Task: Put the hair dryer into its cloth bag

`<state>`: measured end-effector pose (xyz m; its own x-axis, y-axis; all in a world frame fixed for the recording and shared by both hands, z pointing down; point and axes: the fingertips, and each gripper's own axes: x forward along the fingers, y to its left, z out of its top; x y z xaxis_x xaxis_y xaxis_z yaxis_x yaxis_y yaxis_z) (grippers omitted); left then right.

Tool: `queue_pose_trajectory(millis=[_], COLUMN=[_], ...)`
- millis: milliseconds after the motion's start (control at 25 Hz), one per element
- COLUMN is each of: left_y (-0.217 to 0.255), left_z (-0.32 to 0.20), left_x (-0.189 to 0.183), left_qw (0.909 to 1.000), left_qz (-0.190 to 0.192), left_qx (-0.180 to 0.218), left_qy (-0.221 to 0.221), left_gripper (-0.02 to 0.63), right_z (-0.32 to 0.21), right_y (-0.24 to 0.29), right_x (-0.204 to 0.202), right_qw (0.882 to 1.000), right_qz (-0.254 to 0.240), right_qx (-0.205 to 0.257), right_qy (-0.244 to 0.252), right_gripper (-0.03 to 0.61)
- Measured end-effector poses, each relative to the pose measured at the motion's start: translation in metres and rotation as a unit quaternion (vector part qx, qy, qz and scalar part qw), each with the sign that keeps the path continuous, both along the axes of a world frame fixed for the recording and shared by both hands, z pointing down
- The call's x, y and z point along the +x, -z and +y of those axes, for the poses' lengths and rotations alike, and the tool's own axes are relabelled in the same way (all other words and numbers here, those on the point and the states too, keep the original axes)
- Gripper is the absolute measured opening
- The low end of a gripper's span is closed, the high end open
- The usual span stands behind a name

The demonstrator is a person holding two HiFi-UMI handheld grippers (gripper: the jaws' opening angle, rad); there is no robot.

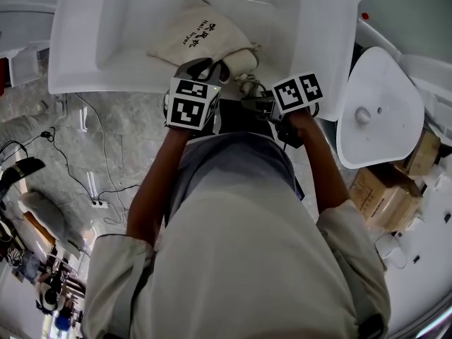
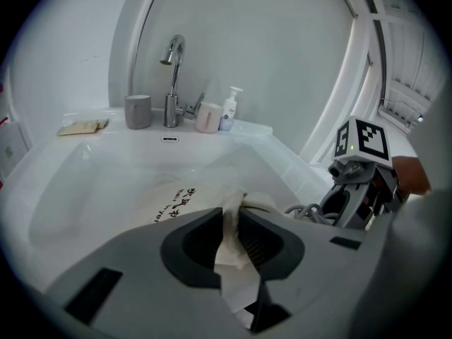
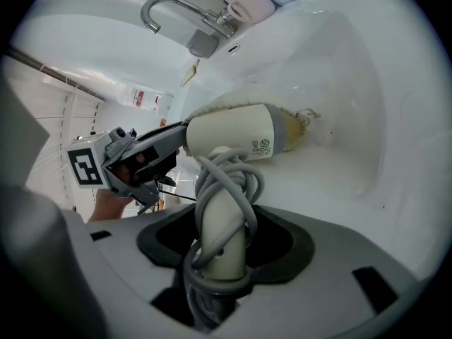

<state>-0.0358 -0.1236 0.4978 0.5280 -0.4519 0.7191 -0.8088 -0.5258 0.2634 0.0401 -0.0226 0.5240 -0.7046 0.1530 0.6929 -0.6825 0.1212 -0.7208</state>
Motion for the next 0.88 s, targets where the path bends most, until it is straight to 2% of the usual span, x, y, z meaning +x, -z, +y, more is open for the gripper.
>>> queue_pose_trajectory(millis=[880], left_y=[0.006], left_z=[-0.002], left_x=[-0.001], left_qw=[0.9999], left_qz=[0.011], left_qx=[0.008], left_qy=[0.008], left_gripper=[0.072], right_z=[-0.021], right_y=[-0.002], right_x=[-0.002], right_qw=[0.997], right_qz=[0.022], right_qx=[-0.008], right_qy=[0.069], right_gripper=[0.236])
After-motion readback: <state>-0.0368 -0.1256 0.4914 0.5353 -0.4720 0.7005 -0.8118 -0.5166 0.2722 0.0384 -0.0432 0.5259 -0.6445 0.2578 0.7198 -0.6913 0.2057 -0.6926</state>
